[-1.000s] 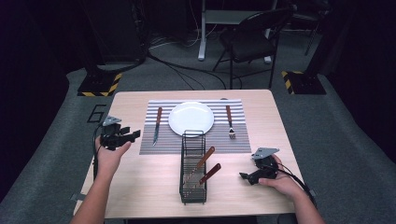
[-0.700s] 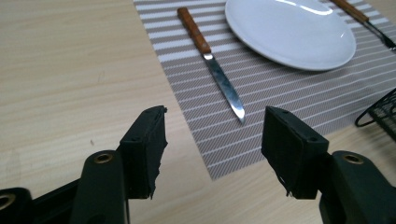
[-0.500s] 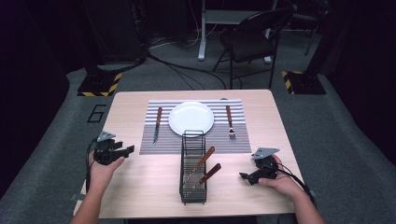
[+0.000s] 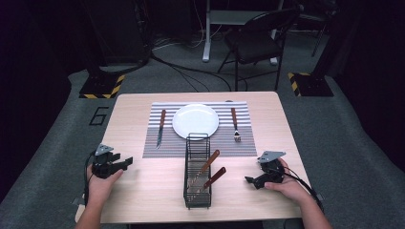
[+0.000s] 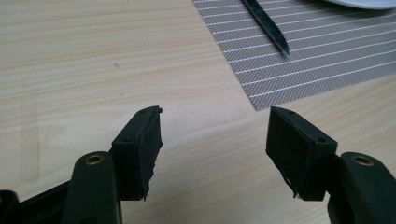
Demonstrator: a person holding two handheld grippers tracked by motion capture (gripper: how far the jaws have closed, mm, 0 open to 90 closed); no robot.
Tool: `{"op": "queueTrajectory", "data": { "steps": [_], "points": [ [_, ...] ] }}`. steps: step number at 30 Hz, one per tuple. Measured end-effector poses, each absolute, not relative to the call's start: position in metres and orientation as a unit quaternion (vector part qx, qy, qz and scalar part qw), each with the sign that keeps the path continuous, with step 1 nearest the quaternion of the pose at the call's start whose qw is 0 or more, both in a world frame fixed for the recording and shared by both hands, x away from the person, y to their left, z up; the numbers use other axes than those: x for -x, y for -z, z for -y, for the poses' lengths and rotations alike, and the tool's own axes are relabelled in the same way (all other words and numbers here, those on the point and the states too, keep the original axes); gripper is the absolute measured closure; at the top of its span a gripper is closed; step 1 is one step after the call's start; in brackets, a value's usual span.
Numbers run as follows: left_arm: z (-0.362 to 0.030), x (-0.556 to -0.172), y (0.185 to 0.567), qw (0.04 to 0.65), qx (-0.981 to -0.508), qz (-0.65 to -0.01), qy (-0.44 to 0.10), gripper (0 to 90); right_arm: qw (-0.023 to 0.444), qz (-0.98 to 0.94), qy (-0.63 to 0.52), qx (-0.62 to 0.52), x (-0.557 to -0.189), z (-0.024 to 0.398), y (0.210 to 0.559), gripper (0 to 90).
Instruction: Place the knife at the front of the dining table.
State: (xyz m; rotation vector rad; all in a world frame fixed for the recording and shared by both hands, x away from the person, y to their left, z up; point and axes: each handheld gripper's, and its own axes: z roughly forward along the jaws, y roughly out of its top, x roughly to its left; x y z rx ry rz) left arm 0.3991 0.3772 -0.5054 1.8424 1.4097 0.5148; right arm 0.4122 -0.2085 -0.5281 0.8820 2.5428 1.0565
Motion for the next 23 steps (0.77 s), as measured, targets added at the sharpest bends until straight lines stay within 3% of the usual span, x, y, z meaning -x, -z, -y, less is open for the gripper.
{"op": "queueTrajectory", "data": {
  "steps": [11, 23],
  "points": [
    [-0.384, -0.397, 0.515, 0.353, -0.714, -0.559, -0.23, 33.2, 0.125, -0.873, -0.363, -0.303, -0.412, 0.208, 0.528, 0.0],
    [-0.387, -0.399, 0.522, 0.333, -0.707, -0.581, -0.227, 29.7, 0.125, -0.873, -0.364, -0.301, -0.412, 0.209, 0.528, 0.0]
  ]
}}
